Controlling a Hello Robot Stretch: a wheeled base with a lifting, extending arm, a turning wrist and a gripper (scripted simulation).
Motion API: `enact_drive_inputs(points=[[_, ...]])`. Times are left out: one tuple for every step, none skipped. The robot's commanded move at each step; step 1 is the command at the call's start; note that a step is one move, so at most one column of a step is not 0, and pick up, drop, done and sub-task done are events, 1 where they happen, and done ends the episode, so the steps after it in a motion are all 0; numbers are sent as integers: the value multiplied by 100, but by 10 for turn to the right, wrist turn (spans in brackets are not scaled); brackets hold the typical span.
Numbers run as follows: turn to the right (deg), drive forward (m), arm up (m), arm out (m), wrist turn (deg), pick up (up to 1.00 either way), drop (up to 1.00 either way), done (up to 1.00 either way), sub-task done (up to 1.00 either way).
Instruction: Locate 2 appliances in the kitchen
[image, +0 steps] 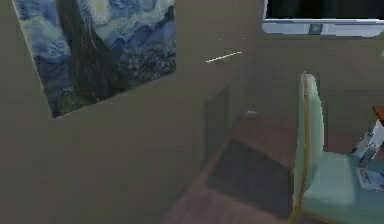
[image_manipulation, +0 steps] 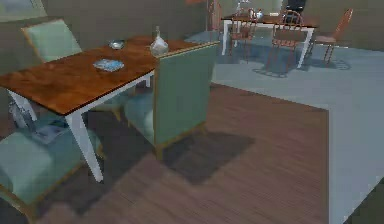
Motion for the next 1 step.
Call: enact_drive_inputs(points=[[450,0,0,0,0,0,0,0,0]])
